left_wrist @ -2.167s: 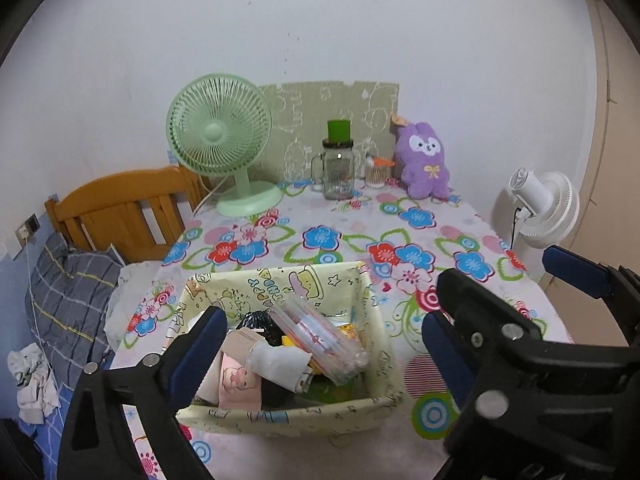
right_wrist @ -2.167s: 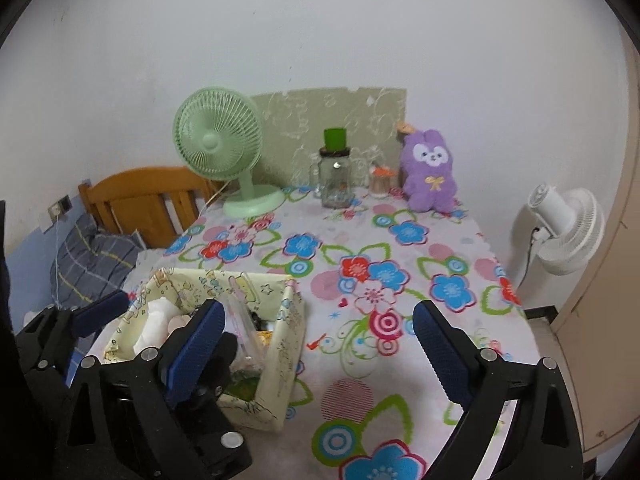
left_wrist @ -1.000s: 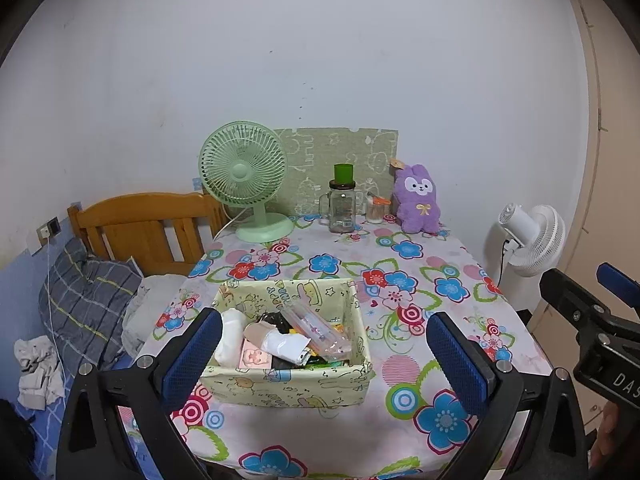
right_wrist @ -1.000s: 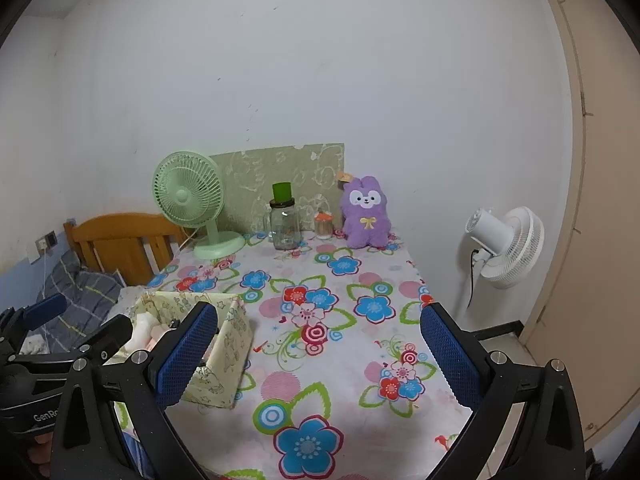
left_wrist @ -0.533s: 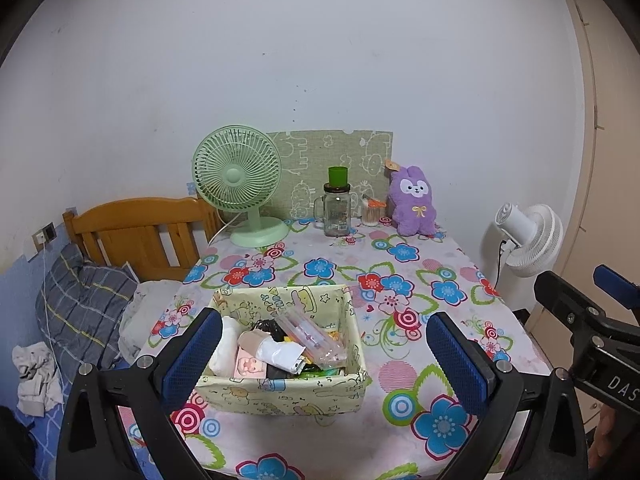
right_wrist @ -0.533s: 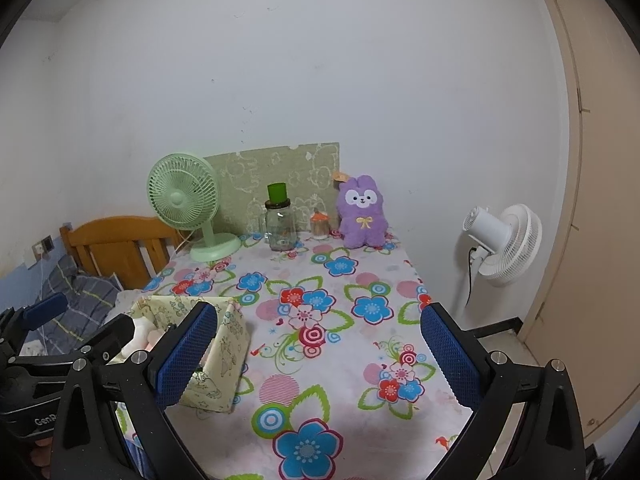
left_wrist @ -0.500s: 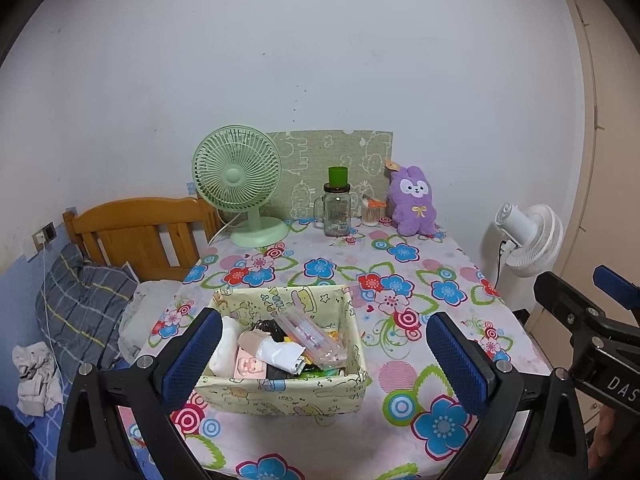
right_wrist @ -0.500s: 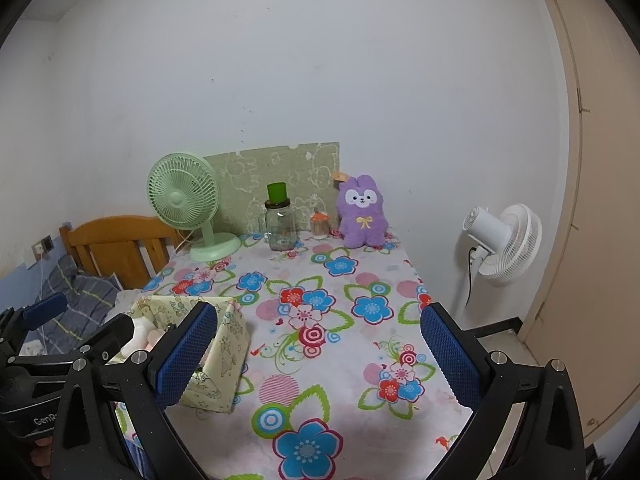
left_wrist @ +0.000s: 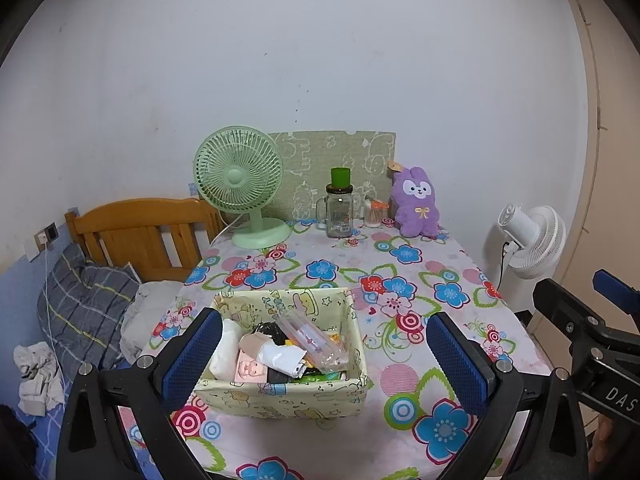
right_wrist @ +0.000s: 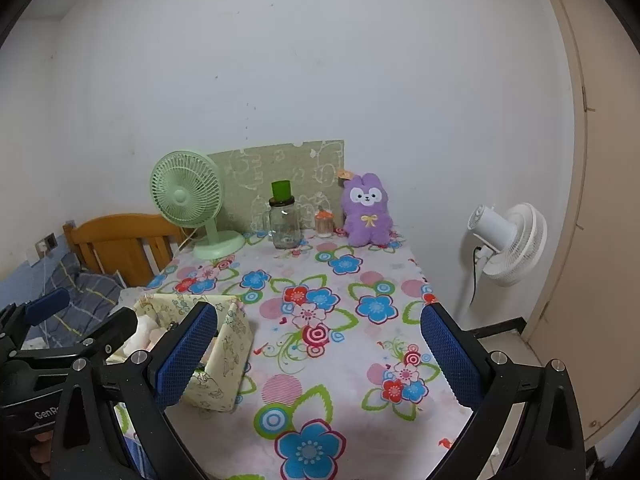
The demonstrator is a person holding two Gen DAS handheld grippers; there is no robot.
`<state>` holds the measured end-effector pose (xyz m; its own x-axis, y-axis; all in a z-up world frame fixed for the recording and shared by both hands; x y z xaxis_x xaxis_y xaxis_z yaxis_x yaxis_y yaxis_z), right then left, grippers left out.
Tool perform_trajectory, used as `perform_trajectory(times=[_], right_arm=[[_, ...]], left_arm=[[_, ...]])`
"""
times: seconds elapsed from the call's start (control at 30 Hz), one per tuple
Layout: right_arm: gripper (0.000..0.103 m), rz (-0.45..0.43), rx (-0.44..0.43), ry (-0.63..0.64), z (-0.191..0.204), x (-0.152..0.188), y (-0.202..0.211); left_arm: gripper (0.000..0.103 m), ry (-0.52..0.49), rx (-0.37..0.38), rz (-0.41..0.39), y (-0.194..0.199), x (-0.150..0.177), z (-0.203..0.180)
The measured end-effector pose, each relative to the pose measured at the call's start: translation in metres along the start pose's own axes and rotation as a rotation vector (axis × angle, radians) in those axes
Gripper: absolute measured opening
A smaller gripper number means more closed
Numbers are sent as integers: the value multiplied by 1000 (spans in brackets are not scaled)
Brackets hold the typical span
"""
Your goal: Organize soft objects
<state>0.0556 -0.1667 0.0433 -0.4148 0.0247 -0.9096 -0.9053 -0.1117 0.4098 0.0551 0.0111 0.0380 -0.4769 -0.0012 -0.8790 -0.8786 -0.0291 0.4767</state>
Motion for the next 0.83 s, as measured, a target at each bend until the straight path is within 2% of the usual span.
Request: perform_trajectory(times=[0.83], right_arm=[[103, 16, -1, 7, 3, 1, -8]], left_arm=[[103, 29, 12, 25, -13, 4, 6]])
Point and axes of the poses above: each gripper's, at about its wrist camera, not at the fingertips, and y roughly against the way its jaws point, z to its left, x to its underside, the point moved 6 cm from there along -y, roughly the way its jaws point, and after that the axes turned 1 degree about y, right-handed, at the moved point
